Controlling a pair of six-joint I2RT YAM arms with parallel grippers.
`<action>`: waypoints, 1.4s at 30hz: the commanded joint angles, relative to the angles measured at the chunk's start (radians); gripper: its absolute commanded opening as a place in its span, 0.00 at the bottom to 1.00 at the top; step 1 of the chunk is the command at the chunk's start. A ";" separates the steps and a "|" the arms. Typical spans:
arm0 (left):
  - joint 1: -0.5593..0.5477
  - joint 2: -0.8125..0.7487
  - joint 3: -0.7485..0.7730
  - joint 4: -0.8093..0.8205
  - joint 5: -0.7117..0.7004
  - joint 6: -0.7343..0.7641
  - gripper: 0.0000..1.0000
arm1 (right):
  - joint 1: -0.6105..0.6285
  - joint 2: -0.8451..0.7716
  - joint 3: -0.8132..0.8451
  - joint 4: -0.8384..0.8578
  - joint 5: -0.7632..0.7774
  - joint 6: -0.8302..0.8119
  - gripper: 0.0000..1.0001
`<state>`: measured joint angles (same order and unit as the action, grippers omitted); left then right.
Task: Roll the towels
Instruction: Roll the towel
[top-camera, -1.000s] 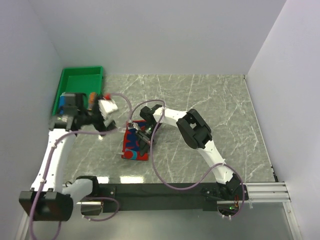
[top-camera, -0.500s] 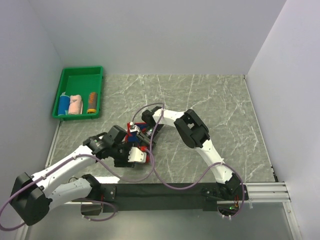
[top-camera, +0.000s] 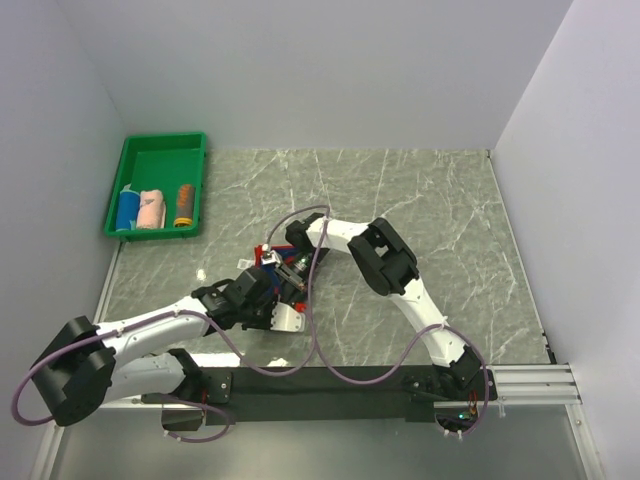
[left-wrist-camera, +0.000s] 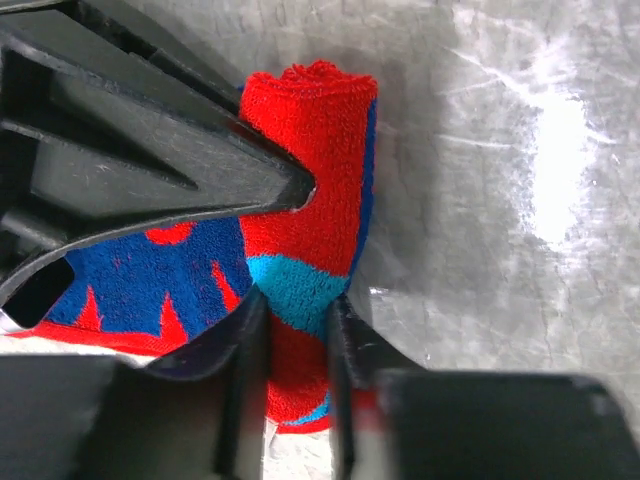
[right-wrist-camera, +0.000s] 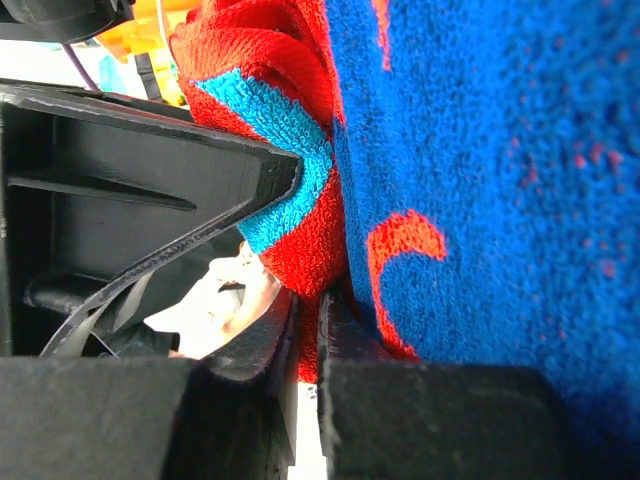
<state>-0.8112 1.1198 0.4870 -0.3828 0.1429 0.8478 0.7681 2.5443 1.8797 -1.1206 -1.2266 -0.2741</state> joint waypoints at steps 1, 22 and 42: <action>-0.005 0.055 -0.036 -0.007 -0.023 -0.036 0.22 | -0.016 0.042 -0.036 0.019 0.202 -0.056 0.10; 0.412 0.668 0.574 -0.662 0.474 0.194 0.04 | -0.374 -0.882 -0.583 0.497 0.576 0.151 0.60; 0.546 1.118 0.940 -0.904 0.532 0.278 0.11 | 0.256 -0.872 -0.653 0.766 1.110 -0.177 0.69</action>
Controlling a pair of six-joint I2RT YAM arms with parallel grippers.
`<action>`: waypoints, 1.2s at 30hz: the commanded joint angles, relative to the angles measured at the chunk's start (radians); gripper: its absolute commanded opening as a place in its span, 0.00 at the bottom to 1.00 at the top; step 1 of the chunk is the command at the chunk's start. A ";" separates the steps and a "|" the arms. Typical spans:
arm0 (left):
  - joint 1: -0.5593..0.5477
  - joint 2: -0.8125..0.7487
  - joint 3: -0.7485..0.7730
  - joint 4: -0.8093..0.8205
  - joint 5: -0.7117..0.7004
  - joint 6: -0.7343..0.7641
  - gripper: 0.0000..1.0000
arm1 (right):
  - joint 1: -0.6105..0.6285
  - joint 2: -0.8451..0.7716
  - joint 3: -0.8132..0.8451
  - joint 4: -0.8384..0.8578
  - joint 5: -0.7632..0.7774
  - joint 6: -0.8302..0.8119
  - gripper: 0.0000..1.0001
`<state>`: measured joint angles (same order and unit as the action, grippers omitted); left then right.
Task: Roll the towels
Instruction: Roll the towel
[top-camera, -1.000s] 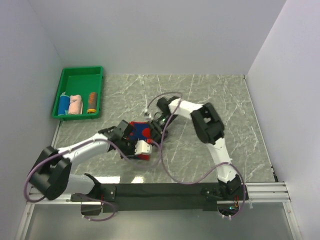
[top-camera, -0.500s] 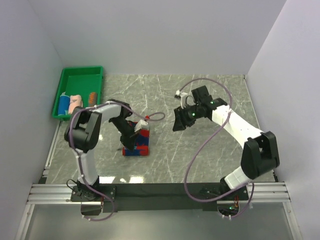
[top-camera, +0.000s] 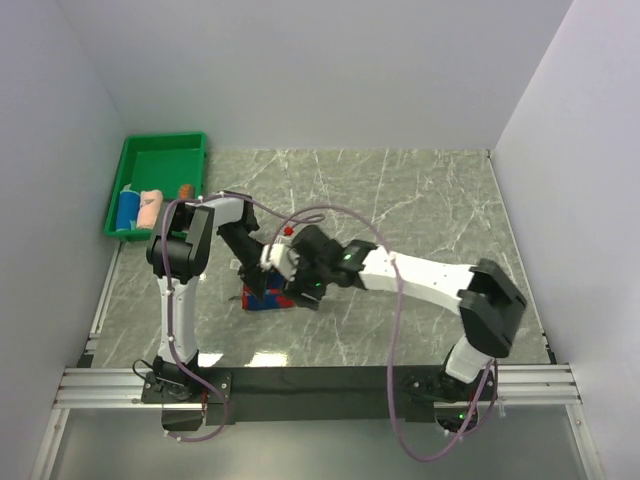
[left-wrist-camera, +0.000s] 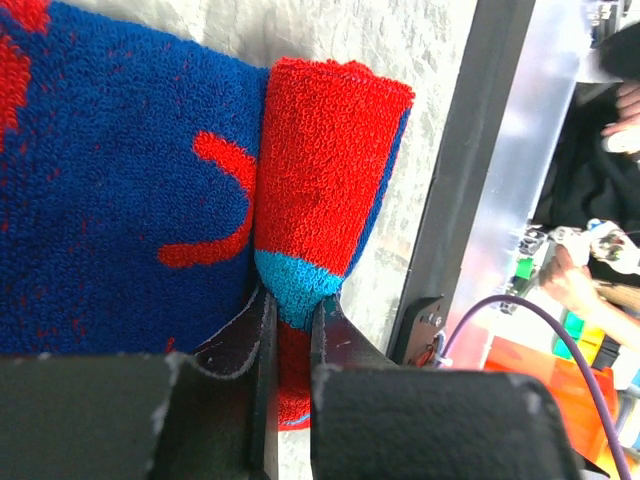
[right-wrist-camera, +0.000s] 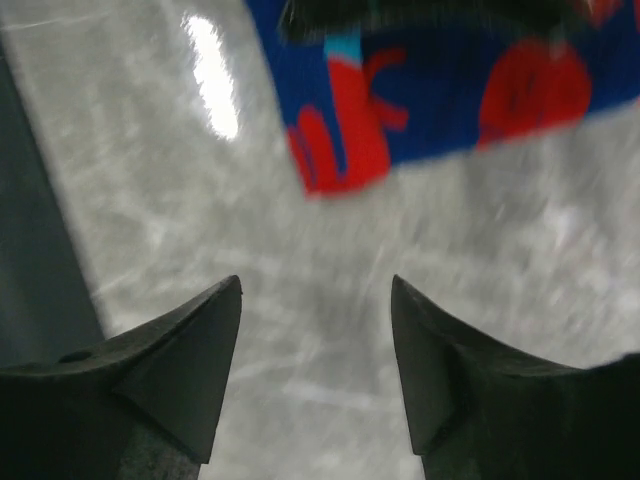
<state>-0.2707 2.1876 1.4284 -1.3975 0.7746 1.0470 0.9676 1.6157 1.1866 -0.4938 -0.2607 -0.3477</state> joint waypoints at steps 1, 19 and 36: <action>0.005 0.055 -0.002 0.112 -0.100 0.076 0.11 | 0.077 0.111 0.053 0.177 0.176 -0.155 0.70; 0.099 -0.012 0.020 0.141 -0.032 0.044 0.48 | 0.128 0.340 0.123 0.078 -0.049 -0.220 0.00; 0.534 -0.559 -0.153 0.089 0.149 0.200 0.63 | -0.090 0.646 0.434 -0.423 -0.572 0.015 0.00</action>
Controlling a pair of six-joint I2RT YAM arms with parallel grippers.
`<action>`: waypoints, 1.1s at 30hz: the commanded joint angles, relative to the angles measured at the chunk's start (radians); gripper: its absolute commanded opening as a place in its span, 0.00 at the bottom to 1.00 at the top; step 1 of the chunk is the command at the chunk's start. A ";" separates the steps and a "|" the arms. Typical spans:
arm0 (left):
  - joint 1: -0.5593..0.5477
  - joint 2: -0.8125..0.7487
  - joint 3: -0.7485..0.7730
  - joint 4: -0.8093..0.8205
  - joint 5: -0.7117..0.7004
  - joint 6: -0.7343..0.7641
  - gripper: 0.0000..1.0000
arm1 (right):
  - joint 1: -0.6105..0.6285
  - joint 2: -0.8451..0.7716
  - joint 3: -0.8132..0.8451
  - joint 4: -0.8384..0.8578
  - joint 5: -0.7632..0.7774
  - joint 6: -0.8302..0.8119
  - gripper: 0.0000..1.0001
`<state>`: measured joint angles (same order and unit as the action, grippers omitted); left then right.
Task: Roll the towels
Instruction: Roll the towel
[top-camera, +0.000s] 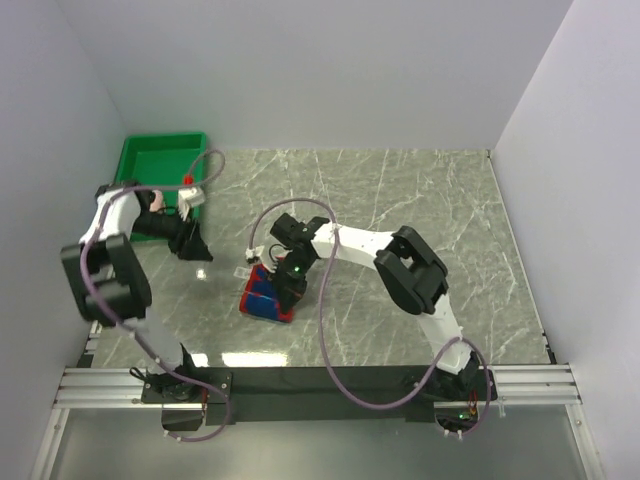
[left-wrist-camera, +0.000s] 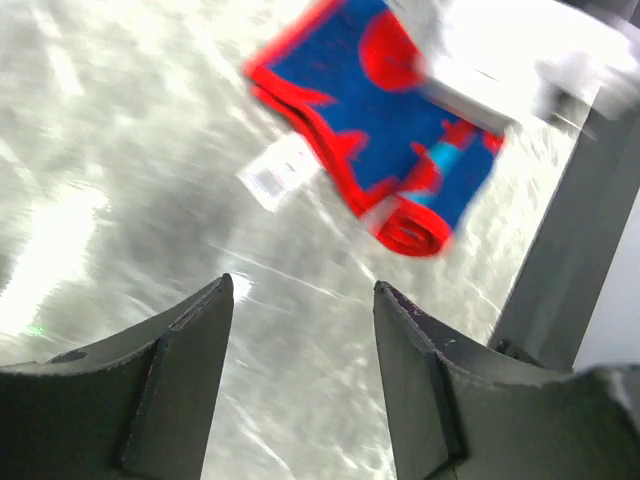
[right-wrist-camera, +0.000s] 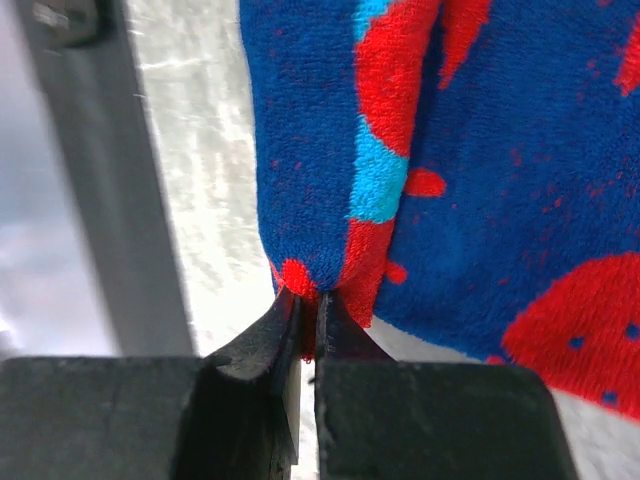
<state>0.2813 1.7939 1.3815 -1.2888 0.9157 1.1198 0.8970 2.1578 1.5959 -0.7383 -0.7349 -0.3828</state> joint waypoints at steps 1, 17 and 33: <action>-0.019 -0.216 -0.152 0.005 -0.021 0.150 0.64 | -0.024 0.129 0.048 -0.203 -0.110 0.045 0.00; -0.631 -0.861 -0.759 0.437 -0.353 0.132 0.70 | -0.089 0.382 0.233 -0.365 -0.274 0.053 0.00; -0.878 -0.507 -0.725 0.583 -0.500 -0.003 0.26 | -0.144 0.370 0.239 -0.337 -0.274 0.111 0.03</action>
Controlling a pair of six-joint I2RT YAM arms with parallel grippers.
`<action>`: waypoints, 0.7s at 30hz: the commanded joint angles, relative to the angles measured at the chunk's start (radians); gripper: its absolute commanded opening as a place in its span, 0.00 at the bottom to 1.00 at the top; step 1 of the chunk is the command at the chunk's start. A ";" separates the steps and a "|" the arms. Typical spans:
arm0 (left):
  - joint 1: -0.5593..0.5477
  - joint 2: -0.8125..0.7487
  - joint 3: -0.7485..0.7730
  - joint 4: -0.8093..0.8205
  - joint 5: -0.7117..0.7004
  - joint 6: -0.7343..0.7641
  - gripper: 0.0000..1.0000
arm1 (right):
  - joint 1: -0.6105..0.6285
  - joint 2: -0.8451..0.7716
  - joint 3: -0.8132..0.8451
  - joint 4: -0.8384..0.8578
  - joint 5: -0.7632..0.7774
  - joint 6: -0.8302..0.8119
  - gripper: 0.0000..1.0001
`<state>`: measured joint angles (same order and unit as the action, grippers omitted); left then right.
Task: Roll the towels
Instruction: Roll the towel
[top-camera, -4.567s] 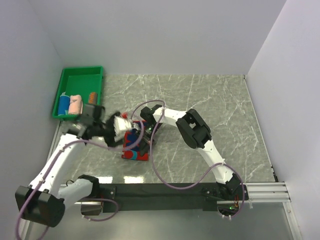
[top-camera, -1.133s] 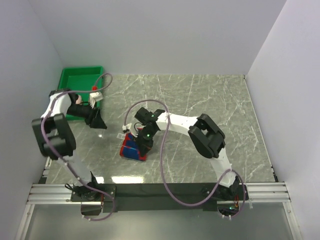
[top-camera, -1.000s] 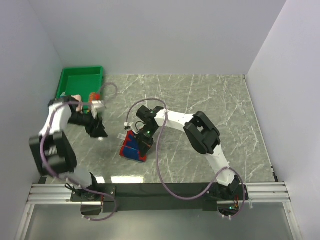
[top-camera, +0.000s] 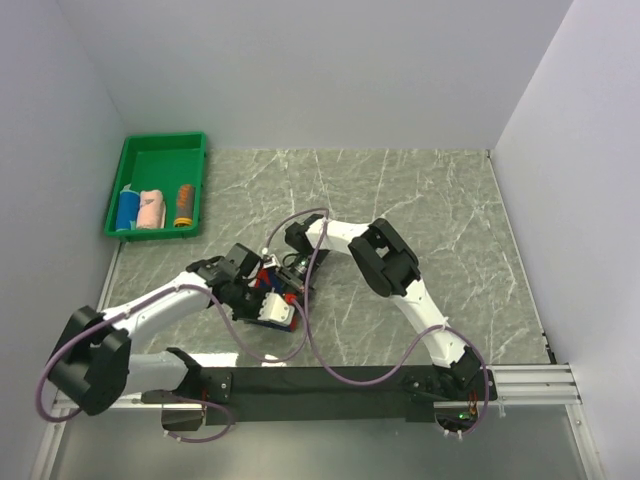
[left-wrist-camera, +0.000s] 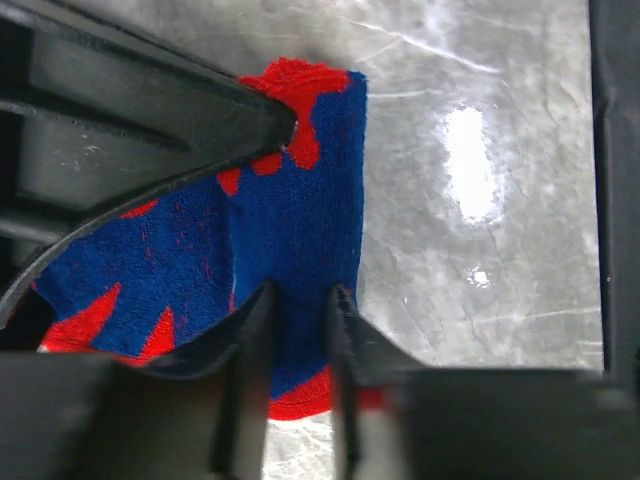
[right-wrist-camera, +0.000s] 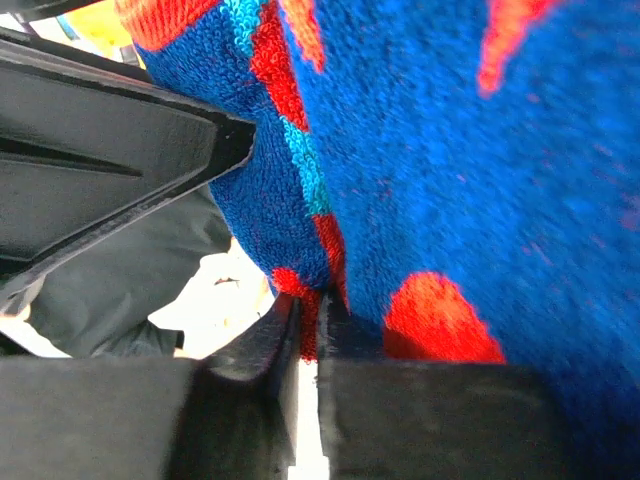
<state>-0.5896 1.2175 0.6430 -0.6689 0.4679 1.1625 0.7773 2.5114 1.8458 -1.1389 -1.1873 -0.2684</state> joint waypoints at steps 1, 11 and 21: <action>-0.003 0.082 0.017 -0.052 -0.058 -0.049 0.22 | -0.029 0.007 -0.020 0.065 0.181 -0.003 0.11; 0.106 0.224 0.084 -0.238 0.027 -0.073 0.01 | -0.136 -0.169 -0.122 0.157 0.201 0.067 0.45; 0.284 0.589 0.389 -0.448 0.161 -0.012 0.02 | -0.285 -0.537 -0.296 0.390 0.388 0.138 0.47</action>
<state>-0.3450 1.7031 0.9997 -1.0153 0.7166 1.1130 0.5308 2.1407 1.6093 -0.8719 -0.9085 -0.1562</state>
